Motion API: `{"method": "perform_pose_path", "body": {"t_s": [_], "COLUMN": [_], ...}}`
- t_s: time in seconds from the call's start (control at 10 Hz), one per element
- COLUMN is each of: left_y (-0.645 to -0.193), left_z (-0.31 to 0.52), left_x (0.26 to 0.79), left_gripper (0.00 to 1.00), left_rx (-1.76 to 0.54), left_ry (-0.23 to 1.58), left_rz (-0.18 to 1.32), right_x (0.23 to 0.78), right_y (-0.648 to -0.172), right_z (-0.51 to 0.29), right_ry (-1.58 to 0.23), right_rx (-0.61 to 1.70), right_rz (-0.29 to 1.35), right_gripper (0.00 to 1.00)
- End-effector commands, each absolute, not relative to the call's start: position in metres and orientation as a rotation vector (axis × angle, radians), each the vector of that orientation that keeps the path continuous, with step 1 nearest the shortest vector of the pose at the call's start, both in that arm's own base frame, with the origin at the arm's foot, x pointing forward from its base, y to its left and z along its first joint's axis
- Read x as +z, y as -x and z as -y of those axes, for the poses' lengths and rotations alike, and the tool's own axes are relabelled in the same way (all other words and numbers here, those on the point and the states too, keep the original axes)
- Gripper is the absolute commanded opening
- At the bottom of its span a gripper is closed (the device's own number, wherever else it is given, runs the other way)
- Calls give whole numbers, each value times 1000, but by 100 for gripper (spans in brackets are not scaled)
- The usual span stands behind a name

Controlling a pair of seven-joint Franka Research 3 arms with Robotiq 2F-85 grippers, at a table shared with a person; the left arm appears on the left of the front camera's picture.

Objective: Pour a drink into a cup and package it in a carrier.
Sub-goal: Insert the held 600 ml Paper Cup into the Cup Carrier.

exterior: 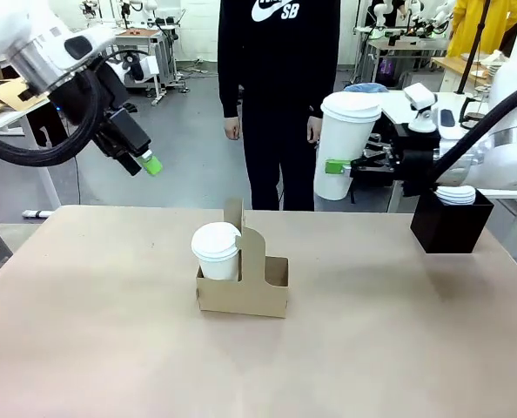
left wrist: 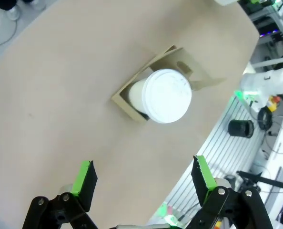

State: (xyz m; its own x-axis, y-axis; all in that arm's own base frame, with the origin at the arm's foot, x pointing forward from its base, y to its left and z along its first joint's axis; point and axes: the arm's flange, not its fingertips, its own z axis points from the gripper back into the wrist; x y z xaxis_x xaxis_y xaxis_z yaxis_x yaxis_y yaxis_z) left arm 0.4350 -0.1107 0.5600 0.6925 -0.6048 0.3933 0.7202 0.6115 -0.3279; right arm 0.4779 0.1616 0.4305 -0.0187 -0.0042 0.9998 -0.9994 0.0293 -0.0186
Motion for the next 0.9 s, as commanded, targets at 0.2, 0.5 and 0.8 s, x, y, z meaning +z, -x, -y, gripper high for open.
{"method": "perform_pose_path", "body": {"t_s": [0.2,0.5,0.8], "left_y": [-422,-415,-418], "left_z": [32,-2,-2], "left_x": [536,507,517], "left_gripper": [100,100,100], "left_rx": [-884,-904,-882], "left_ry": [496,546,500], "left_rz": [447,537,487], "right_x": [409,380,353], "right_y": [-498,-494,-491], "right_z": [-226,-246,-259], "right_ry": [-1303,-1400,-1501], "right_rx": [1464,1562,1579], "right_rz": [1181,1110,1061], "right_gripper": [80,80,80]}}
